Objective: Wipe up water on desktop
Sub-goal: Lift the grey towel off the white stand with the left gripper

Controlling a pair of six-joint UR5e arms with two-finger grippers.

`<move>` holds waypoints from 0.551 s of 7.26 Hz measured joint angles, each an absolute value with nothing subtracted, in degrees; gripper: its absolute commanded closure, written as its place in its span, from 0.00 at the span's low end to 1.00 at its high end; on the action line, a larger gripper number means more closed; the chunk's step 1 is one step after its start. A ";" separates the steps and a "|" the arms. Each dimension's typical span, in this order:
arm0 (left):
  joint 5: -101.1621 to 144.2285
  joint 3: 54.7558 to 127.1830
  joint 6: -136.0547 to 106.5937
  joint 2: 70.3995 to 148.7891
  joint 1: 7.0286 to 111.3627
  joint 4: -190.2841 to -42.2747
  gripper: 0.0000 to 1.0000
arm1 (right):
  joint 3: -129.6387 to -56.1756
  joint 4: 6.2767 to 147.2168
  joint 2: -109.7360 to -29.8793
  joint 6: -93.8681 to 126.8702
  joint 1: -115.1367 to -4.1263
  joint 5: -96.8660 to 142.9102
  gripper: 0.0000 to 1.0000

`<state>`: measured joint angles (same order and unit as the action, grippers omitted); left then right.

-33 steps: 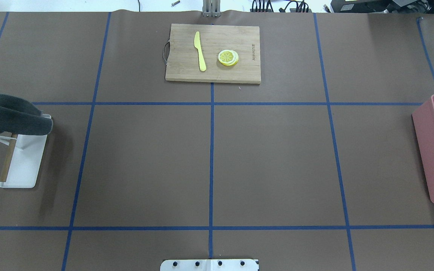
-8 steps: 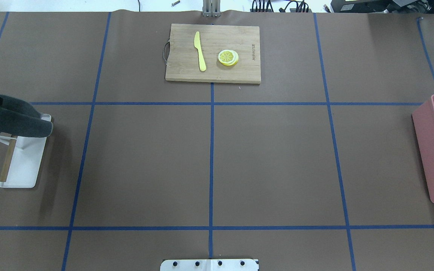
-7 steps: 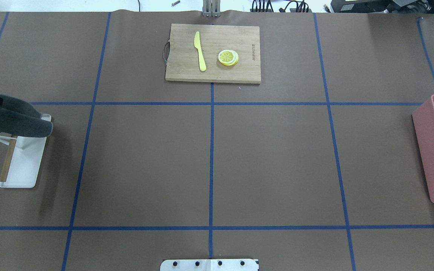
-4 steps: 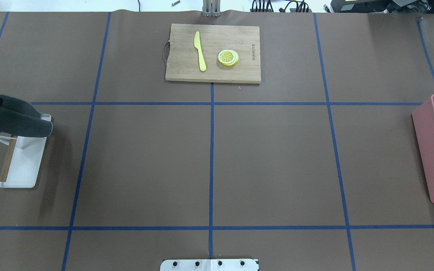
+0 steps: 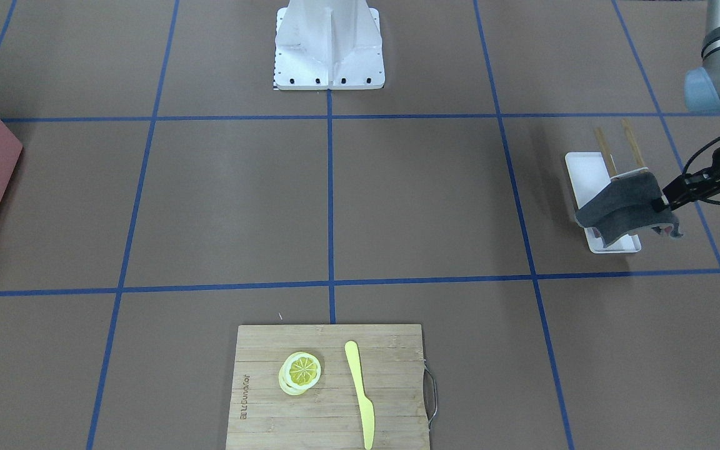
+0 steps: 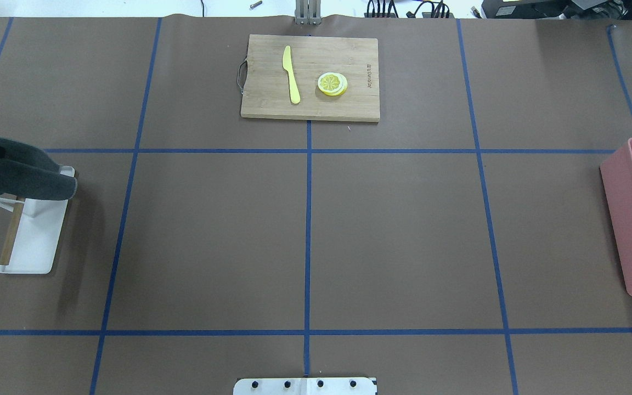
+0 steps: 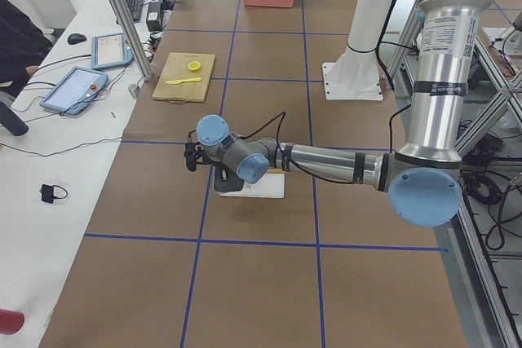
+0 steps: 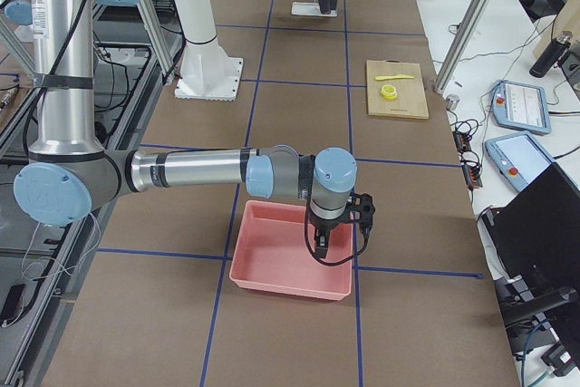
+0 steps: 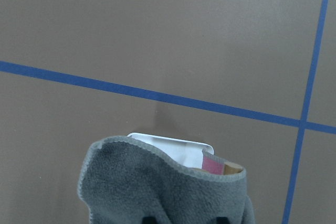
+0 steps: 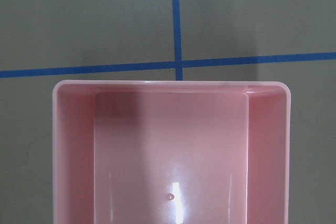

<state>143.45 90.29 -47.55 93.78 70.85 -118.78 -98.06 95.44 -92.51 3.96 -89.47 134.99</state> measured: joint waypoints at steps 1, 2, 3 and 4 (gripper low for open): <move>143.51 90.34 -47.53 93.77 70.80 -118.82 1.00 | -98.03 95.45 -92.50 3.96 -89.47 135.00 0.00; 143.59 90.34 -47.39 93.67 70.81 -118.85 1.00 | -98.03 95.45 -92.50 3.95 -89.47 135.00 0.00; 143.69 90.33 -47.17 93.52 70.81 -118.87 1.00 | -98.03 95.45 -92.49 3.96 -89.47 135.00 0.00; 143.82 90.39 -47.01 93.39 70.87 -118.85 1.00 | -98.03 95.45 -92.47 3.97 -89.47 135.00 0.00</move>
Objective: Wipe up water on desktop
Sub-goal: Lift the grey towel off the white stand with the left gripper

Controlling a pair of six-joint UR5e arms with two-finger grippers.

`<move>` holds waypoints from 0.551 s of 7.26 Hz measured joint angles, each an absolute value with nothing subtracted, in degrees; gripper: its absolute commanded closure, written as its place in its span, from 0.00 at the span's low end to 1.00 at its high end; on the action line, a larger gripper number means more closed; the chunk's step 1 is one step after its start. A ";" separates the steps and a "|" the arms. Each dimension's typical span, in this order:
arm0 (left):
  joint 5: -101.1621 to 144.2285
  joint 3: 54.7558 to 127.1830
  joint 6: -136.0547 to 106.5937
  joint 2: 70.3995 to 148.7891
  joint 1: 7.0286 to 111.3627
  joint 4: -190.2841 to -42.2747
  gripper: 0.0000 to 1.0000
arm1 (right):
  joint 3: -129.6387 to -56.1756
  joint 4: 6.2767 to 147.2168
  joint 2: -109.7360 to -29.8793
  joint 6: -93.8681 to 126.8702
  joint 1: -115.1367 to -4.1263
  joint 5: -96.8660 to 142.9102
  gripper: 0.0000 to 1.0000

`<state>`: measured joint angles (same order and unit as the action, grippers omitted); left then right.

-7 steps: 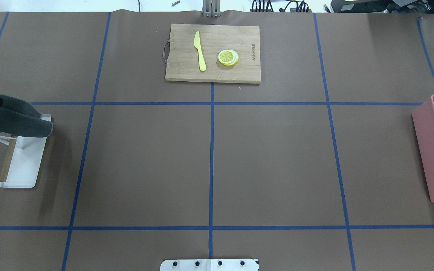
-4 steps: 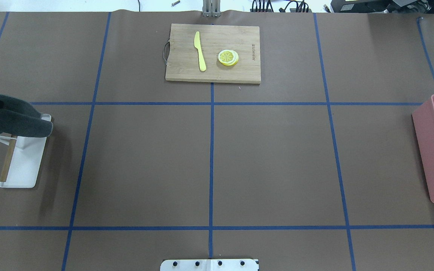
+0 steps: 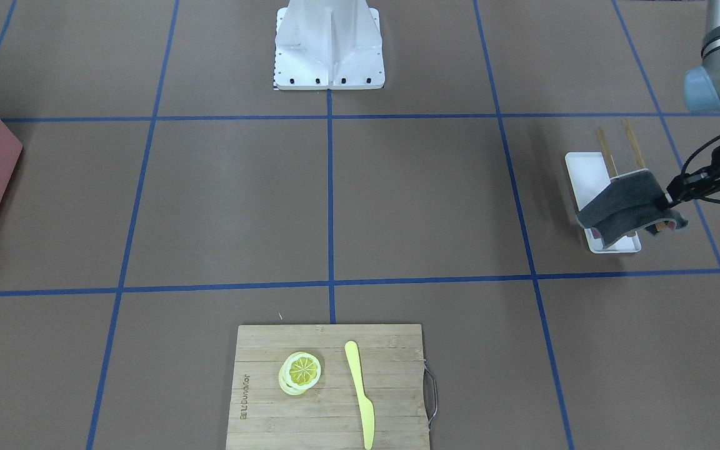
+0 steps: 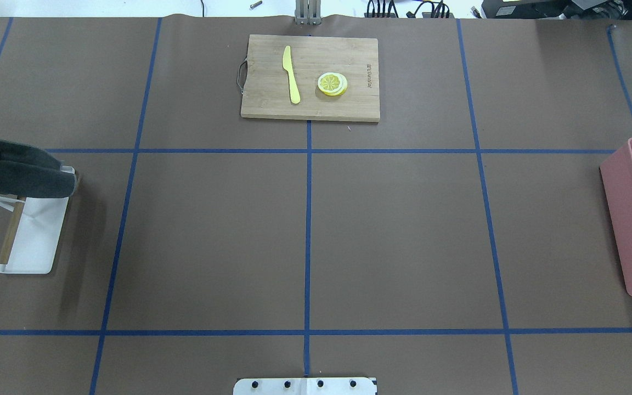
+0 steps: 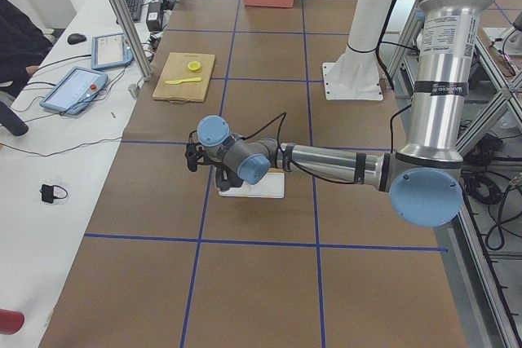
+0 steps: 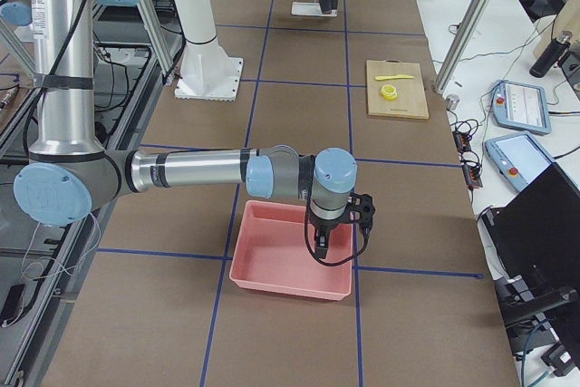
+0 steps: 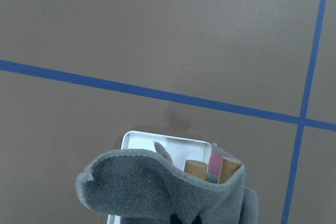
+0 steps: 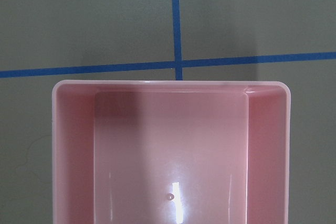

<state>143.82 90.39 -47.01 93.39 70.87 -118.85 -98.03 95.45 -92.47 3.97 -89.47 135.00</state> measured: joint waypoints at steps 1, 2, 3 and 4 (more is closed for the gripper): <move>143.91 90.56 -46.91 93.30 70.99 -118.80 1.00 | -98.02 95.45 -92.47 3.99 -89.47 135.00 0.00; 144.01 90.97 -46.87 93.27 71.21 -118.75 1.00 | -98.02 95.45 -92.43 3.99 -89.47 134.98 0.00; 144.58 91.48 -46.83 93.32 71.84 -118.66 1.00 | -98.04 95.47 -92.30 4.04 -89.42 134.94 0.00; 146.00 91.85 -46.79 93.44 73.48 -118.54 1.00 | -98.07 95.50 -92.08 4.09 -89.32 134.90 0.00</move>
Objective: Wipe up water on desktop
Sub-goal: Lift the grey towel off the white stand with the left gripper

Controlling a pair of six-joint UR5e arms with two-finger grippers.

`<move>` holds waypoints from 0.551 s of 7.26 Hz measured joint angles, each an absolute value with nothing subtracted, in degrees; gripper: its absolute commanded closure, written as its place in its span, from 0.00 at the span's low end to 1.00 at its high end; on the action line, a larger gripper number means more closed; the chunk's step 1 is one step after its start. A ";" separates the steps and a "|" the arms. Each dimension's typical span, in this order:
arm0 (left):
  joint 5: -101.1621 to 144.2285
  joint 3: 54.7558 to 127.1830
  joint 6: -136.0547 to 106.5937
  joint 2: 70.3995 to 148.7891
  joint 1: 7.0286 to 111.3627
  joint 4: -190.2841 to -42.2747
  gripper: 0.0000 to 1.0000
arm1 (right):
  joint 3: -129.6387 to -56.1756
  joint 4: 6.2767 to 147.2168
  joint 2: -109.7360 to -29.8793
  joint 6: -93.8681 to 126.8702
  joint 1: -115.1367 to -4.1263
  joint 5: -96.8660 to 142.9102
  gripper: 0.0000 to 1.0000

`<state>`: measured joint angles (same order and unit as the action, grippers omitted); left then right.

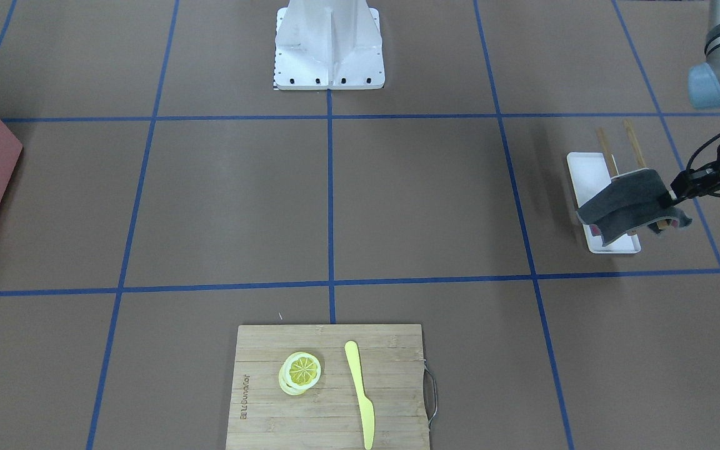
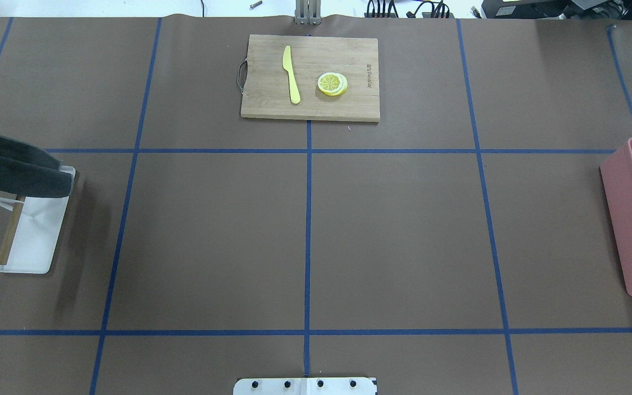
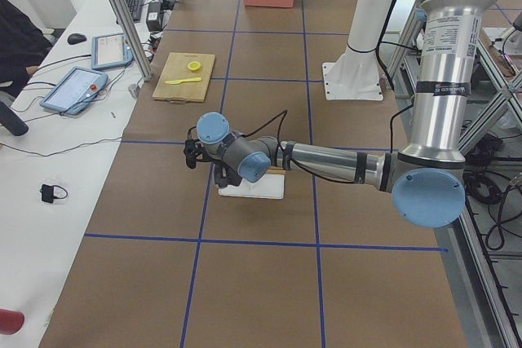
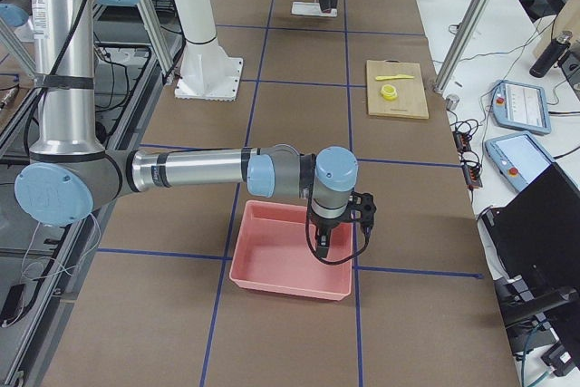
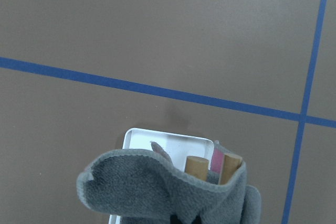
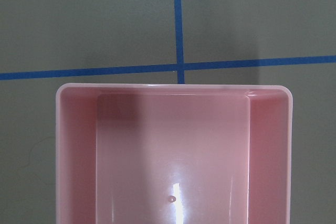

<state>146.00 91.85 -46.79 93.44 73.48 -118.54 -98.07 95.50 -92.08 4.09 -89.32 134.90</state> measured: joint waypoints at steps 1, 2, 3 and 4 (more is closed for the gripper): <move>147.69 92.11 -46.77 93.54 75.66 -118.45 1.00 | -98.08 95.51 -91.91 4.11 -89.16 134.86 0.00; 149.21 92.27 -46.78 93.60 77.44 -118.33 1.00 | -98.08 95.48 -91.82 4.12 -89.04 134.85 0.00; 150.70 92.55 -47.00 93.78 78.92 -117.50 1.00 | -98.29 95.42 -91.79 4.08 -88.99 134.98 0.00; 151.87 93.60 -47.43 94.36 79.92 -114.80 1.00 | -98.64 95.34 -91.63 4.02 -88.97 135.68 0.00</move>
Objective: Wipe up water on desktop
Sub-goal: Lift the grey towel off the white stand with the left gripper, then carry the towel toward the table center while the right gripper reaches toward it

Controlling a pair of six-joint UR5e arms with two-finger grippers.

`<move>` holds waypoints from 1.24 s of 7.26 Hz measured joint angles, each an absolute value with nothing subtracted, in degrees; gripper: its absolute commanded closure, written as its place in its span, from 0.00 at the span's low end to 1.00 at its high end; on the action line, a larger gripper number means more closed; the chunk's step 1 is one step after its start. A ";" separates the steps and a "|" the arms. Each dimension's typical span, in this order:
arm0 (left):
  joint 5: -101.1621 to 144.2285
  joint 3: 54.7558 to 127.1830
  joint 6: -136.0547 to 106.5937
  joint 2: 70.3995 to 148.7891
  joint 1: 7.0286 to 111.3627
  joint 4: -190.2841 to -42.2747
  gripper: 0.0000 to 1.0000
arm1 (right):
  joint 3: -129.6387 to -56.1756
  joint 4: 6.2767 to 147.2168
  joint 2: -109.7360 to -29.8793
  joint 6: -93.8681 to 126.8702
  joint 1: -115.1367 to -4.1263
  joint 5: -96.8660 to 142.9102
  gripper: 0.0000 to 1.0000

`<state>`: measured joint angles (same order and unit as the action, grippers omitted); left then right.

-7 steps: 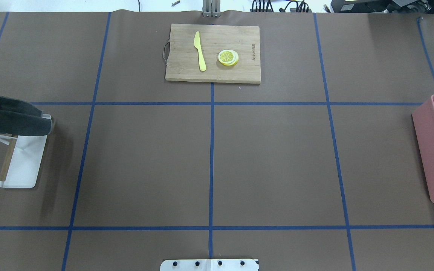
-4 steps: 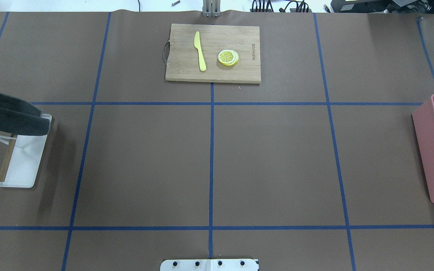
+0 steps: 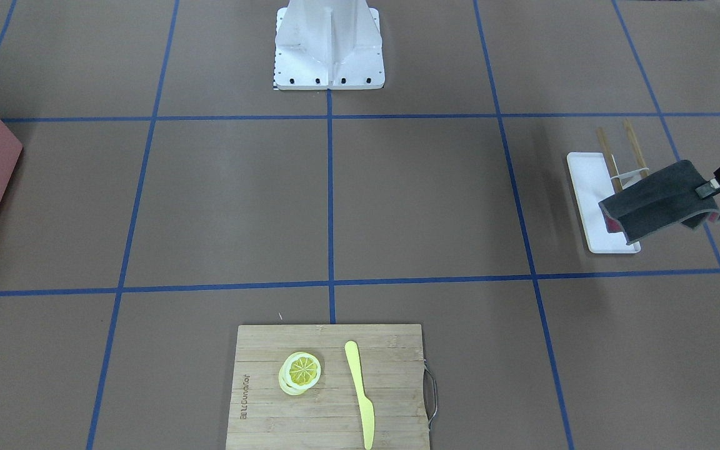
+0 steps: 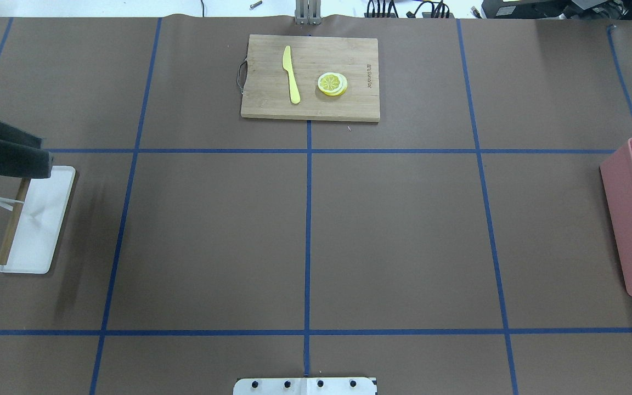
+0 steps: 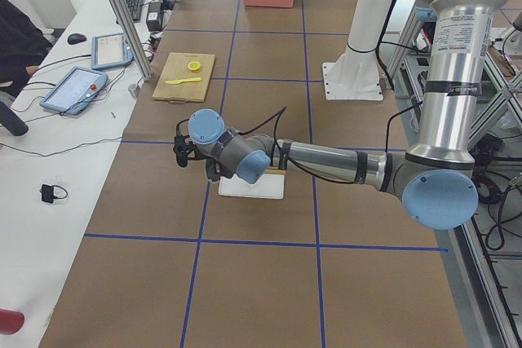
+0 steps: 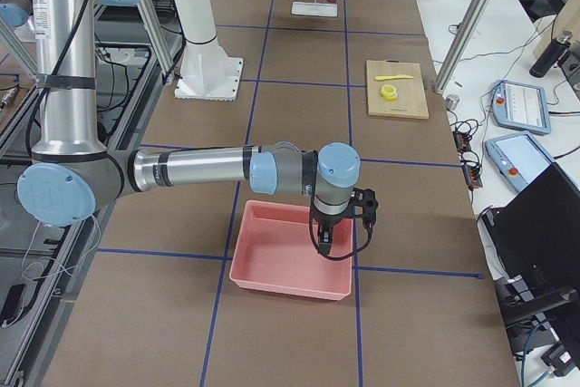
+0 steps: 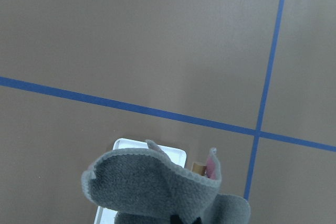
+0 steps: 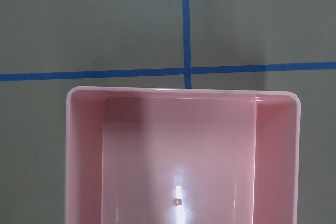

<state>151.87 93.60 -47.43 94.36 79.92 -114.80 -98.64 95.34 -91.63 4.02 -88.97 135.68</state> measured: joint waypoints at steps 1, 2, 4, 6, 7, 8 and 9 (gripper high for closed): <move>152.44 95.78 -48.47 96.03 80.36 -109.47 1.00 | -98.93 95.30 -90.90 4.05 -88.95 137.20 0.00; 152.61 98.11 -51.40 99.01 80.49 -103.58 1.00 | -99.31 95.26 -89.75 4.01 -88.95 138.85 0.00; 152.51 99.96 -61.56 105.15 79.58 -99.08 1.00 | -99.91 95.39 -87.06 3.95 -88.47 141.20 0.00; 150.86 100.02 -75.02 112.37 74.49 -98.53 1.00 | -100.90 92.10 -85.70 3.77 -87.07 142.26 0.00; 148.44 99.95 -81.69 115.83 71.00 -98.55 1.00 | -101.32 88.42 -85.52 3.94 -86.24 142.54 0.00; 145.18 99.78 -87.97 119.08 67.06 -98.63 1.00 | -101.76 83.77 -85.12 4.52 -84.25 142.67 0.00; 142.02 99.55 -92.84 121.81 63.48 -98.67 1.00 | -102.14 78.88 -84.05 6.77 -81.30 142.71 0.00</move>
<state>142.02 99.55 -92.84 121.81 63.48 -98.67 -102.14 78.88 -84.05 6.77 -81.30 142.71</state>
